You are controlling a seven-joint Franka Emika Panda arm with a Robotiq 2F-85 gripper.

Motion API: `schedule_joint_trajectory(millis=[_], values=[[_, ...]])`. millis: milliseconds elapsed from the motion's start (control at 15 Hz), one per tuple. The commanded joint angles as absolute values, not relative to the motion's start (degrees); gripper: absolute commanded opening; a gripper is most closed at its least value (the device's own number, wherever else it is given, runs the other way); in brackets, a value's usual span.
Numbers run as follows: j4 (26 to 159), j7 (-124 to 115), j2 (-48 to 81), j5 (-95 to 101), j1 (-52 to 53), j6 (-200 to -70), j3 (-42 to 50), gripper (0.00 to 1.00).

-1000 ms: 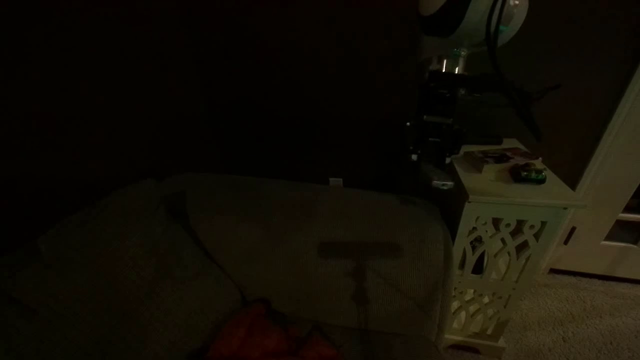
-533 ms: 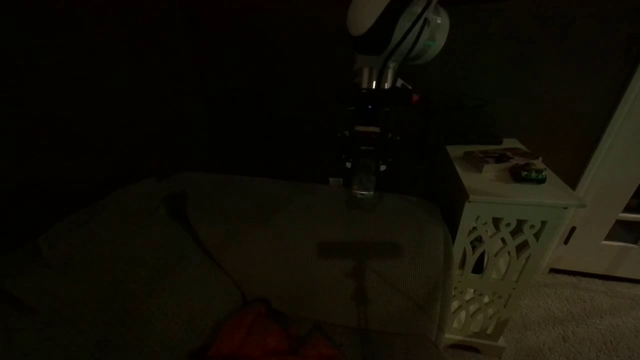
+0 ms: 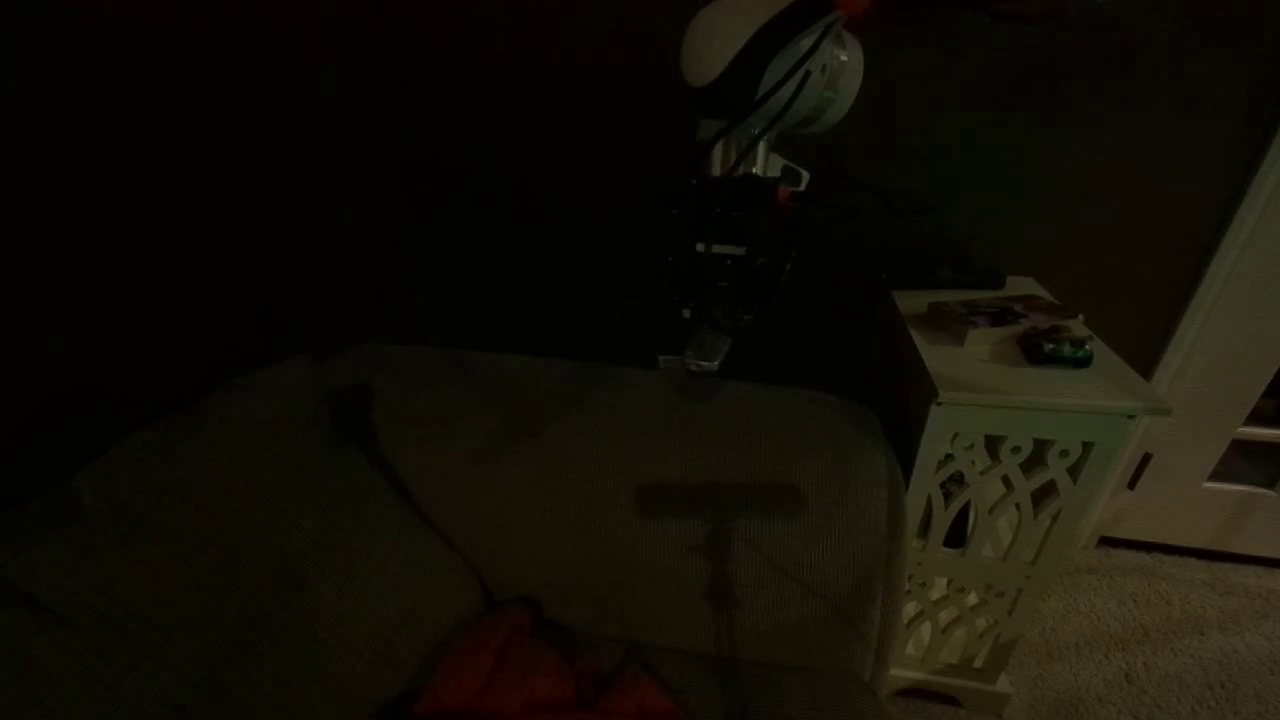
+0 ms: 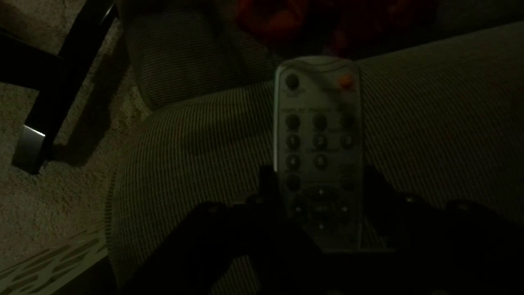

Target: Put the grey remote control on the right armrest of the sofa.

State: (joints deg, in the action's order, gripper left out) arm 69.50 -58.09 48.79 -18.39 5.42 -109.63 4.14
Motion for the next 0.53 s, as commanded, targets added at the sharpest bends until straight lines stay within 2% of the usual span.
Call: schedule_joint_trajectory(millis=[0, 467], values=[[67.70, -58.28, 50.07, -18.21, 4.07, -110.42, 2.34, 0.28], [53.61, -42.98, 58.60, -19.19, -0.80, -102.42, -2.35, 0.28]])
